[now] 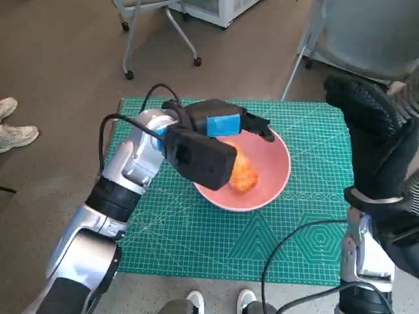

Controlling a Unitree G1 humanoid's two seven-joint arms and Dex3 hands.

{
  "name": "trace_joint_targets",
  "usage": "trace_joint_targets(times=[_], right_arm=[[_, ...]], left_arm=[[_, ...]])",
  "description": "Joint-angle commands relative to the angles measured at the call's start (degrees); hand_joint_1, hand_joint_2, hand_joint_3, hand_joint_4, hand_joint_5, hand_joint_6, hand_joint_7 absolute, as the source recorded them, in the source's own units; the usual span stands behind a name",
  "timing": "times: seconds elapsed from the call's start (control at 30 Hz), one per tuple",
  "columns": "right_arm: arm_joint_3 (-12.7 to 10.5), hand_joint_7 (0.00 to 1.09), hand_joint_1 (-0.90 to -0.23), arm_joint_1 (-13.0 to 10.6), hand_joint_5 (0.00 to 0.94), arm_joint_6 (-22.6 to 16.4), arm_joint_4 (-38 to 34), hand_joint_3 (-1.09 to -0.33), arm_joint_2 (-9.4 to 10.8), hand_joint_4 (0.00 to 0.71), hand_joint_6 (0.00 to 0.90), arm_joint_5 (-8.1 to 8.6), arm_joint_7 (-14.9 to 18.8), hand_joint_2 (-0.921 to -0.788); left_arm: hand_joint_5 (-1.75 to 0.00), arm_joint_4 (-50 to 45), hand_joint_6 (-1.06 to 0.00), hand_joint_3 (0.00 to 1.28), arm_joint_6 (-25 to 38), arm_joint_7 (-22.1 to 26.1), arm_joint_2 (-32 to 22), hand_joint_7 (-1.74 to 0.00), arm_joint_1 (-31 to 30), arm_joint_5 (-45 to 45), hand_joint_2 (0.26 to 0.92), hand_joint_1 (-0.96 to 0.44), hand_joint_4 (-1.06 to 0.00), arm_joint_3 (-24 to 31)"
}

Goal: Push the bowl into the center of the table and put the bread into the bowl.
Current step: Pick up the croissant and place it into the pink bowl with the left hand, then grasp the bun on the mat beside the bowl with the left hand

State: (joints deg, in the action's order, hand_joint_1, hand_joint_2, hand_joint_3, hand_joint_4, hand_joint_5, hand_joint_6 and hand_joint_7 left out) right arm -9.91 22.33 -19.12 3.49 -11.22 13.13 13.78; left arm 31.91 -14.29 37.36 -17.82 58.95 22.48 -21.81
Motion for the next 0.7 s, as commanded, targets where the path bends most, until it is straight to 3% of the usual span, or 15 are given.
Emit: trace_joint_targets(times=[0.03,0.33,0.7], right_arm=[[0.0,0.58,-0.67,-1.3,0.001,0.9,0.0,-0.73,0.1,0.179,0.009,-0.39,-0.6,-0.921],[0.4,0.58,-0.664,-1.6,0.001,0.4,0.2,-0.732,0.5,0.178,0.007,-1.05,-1.2,-0.921],[0.4,0.59,-0.653,-1.8,0.0,-0.4,0.0,-0.735,0.7,0.178,0.005,-1.35,-1.4,-0.921]], left_arm=[[0.0,-2.0,-0.23,0.1,-0.7,1.7,-1.8,-0.06,-0.8,-2.4,0.724,-0.1,-0.02,1.7],[0.0,-7.4,-0.21,0.08,-0.6,5.0,-6.3,-0.04,-3.1,-7.3,0.731,-0.16,0.0,5.8],[0.0,-17.1,-0.22,0.06,1.2,8.6,-16.4,-0.03,-7.9,-13.0,0.744,-0.15,-0.01,13.8]])
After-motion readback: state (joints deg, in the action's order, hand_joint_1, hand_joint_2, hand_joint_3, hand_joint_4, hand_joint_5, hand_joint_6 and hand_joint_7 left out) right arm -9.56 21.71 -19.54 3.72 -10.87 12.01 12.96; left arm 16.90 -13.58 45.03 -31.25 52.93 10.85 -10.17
